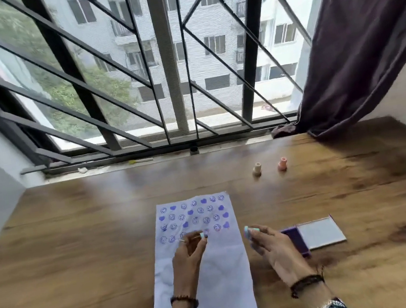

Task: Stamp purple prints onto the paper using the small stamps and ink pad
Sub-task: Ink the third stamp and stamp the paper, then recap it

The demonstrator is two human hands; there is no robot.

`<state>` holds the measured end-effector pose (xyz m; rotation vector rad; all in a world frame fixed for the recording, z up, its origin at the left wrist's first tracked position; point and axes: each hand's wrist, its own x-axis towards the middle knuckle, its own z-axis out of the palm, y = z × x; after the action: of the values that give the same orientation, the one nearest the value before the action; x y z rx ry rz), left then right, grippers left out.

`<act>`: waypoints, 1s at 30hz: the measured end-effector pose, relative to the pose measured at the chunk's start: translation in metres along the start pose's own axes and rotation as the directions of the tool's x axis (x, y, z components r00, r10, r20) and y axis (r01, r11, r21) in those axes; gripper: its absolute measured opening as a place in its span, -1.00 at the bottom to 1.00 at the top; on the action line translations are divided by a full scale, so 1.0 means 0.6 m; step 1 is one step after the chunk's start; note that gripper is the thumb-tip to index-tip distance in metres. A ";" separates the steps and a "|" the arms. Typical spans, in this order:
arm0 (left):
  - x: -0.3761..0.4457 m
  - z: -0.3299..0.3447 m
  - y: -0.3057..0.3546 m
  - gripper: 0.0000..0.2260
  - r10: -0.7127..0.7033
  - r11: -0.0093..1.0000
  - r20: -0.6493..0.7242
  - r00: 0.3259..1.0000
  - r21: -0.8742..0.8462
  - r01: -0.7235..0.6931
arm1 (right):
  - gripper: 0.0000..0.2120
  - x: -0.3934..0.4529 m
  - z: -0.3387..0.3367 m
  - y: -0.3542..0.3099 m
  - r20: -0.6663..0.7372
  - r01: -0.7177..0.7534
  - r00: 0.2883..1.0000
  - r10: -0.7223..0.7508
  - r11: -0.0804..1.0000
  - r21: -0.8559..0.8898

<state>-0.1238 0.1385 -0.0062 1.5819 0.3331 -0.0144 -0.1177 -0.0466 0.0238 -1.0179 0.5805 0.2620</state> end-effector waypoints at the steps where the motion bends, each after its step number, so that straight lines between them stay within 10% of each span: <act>1: -0.001 -0.014 0.002 -0.89 0.014 1.000 -0.035 0.999 0.009 -0.013 | -0.90 -0.002 0.016 0.008 0.042 -0.038 0.999 0.036 0.997 0.070; 8: -0.005 -0.124 0.006 -0.84 0.045 0.989 -0.120 0.992 0.147 -0.027 | -0.86 -0.001 0.120 0.077 0.215 -0.182 0.964 0.153 0.976 0.122; 16: 0.011 -0.212 -0.010 -0.85 0.071 0.934 -0.017 0.997 0.351 -0.060 | -0.91 0.005 0.219 0.154 0.110 0.048 0.994 -0.025 0.975 -0.215; 22: 0.031 -0.232 -0.026 -0.87 0.093 0.906 0.176 0.980 0.394 -0.157 | -0.89 0.011 0.261 0.199 0.163 0.407 0.851 -0.499 0.430 -0.806; 30: 0.039 -0.244 -0.044 -0.87 0.120 0.929 0.230 0.966 0.318 -0.191 | -0.81 0.004 0.280 0.240 0.284 0.333 0.774 -0.566 -0.018 -0.943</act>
<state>-0.1361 0.2868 -0.0301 1.9267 0.0386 -0.1180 -0.1268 0.1709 -0.0160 -2.5611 0.0857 -0.1382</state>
